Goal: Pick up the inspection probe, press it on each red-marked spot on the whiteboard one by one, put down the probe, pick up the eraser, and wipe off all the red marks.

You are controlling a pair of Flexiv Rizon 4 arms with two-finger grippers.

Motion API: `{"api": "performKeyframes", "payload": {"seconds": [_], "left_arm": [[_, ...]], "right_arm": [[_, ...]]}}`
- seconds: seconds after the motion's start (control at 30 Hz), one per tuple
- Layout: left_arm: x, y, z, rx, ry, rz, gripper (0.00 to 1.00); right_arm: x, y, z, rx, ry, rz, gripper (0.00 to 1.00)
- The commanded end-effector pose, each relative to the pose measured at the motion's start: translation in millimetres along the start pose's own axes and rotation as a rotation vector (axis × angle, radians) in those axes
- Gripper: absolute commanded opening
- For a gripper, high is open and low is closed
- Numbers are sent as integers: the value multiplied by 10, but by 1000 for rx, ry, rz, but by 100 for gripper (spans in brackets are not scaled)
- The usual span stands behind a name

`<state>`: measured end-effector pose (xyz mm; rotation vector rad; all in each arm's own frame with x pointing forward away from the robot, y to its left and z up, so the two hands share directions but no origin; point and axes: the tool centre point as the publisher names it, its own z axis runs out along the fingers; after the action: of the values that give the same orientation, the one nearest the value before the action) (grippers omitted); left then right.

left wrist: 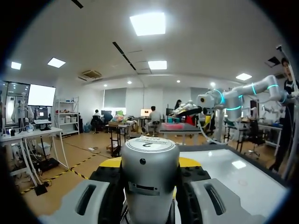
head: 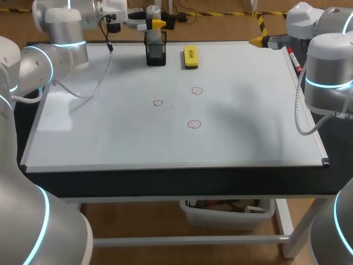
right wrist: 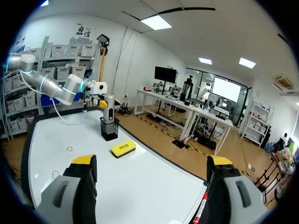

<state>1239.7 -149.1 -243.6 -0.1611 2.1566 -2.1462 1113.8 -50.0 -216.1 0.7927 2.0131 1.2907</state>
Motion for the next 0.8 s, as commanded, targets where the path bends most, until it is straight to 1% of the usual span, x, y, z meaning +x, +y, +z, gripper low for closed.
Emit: {"api": "performKeyframes", "payload": {"seconds": [0.03, 0.4, 0.47, 0.53, 0.8], "left_arm": [[-55, -97, -8, -12, 284, 3, 0], [-37, -301, 4, -23, 286, 13, 0], [-35, -348, 3, -19, 284, 14, 0], [-59, -381, -7, 8, 281, 11, 0], [-47, -538, -4, 2, 278, 28, 0]], "right_arm": [[0, 0, 0, 0, 0, 0, 100], [0, 0, 0, 0, 0, 0, 100], [0, 0, 0, 0, 0, 0, 100], [0, 0, 0, 0, 0, 0, 100], [0, 0, 0, 0, 0, 0, 100]]}}
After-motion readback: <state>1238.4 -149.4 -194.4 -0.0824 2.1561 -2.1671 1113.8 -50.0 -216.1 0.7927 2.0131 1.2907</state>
